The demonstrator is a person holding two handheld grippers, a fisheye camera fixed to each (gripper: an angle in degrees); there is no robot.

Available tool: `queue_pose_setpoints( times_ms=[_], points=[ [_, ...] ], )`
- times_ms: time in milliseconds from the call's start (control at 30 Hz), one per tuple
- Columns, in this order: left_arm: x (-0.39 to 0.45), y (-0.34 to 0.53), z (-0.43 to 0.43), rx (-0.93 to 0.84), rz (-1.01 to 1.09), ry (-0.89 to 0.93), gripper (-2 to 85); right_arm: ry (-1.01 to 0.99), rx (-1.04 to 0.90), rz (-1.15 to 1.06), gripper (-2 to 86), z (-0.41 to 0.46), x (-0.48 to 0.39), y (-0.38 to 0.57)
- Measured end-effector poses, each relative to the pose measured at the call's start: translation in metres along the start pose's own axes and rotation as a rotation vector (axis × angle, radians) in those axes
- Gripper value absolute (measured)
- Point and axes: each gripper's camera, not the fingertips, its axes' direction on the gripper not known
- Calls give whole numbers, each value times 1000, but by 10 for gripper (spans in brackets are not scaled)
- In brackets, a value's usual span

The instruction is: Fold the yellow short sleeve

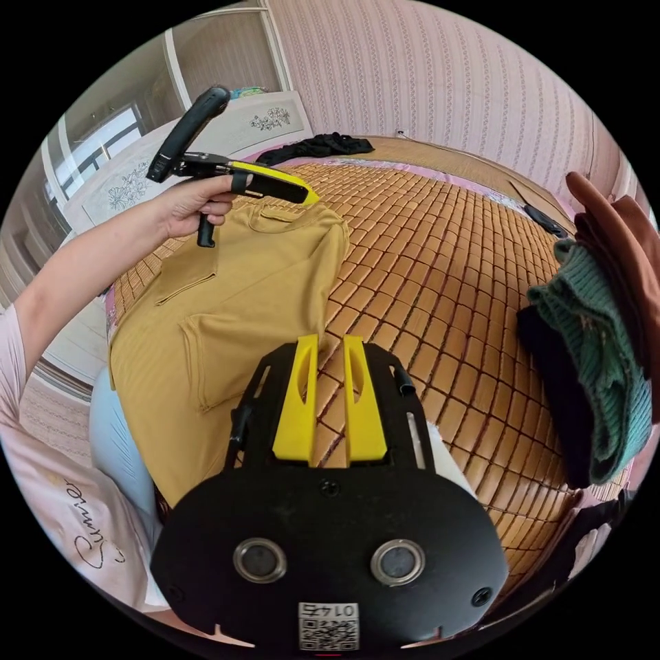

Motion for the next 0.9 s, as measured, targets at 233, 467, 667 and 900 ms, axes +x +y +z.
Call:
queue_pose_setpoints(
  times_ms=[233,467,667,900],
  points=[
    [-17,76,-58,35,-42,110,76,-23,100,7,62,-30,0,10],
    [-28,187,-119,74,-120,139,75,-8,79,-45,62,-33,-18,11],
    [-48,274,-175,98,-239,105,54,22,69,-106,62,-33,-39,9],
    [-49,325,-214,265,-371,125,-2,-15,92,-223,62,-43,-78,6]
  ],
)
